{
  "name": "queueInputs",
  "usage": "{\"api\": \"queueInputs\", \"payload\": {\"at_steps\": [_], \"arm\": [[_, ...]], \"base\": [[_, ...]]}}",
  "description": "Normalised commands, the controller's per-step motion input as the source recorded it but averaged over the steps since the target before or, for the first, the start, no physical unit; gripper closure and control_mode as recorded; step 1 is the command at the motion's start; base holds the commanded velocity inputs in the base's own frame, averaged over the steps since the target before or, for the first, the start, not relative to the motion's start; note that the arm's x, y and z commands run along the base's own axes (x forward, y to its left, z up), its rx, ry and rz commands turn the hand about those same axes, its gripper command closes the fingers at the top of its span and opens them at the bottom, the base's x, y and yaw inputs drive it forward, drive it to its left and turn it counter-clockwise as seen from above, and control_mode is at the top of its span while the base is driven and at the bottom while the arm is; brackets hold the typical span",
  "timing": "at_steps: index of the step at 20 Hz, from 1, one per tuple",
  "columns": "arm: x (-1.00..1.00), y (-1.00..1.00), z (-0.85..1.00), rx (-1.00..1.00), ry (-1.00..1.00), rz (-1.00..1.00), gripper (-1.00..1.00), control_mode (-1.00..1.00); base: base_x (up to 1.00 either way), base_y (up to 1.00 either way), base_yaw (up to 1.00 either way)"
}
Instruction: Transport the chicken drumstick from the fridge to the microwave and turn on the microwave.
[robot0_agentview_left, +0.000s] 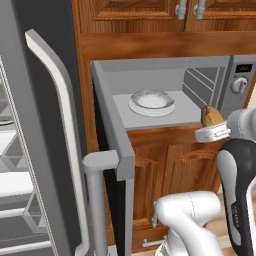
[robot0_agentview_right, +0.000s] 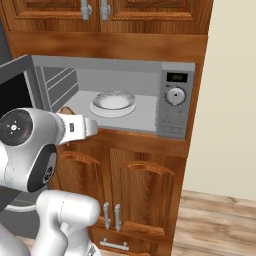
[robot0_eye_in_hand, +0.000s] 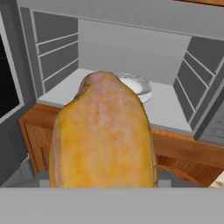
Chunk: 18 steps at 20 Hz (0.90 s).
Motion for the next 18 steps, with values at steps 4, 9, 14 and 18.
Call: {"api": "queueInputs", "payload": {"at_steps": [4, 9, 14, 18], "arm": [[0.18, 0.09, -0.06, 0.00, 0.04, 0.07, 1.00, -1.00], [0.29, 0.14, -0.04, 0.00, 0.03, 0.00, 1.00, -1.00], [0.25, 0.06, -0.07, 0.00, 0.01, 0.00, 1.00, -1.00], [0.34, 0.00, -0.15, 0.00, 0.00, 0.00, 1.00, -1.00]], "base": [[0.00, 0.00, 0.00], [0.00, 0.00, 0.00], [0.00, 0.00, 0.00], [0.00, 0.00, 0.00]]}}
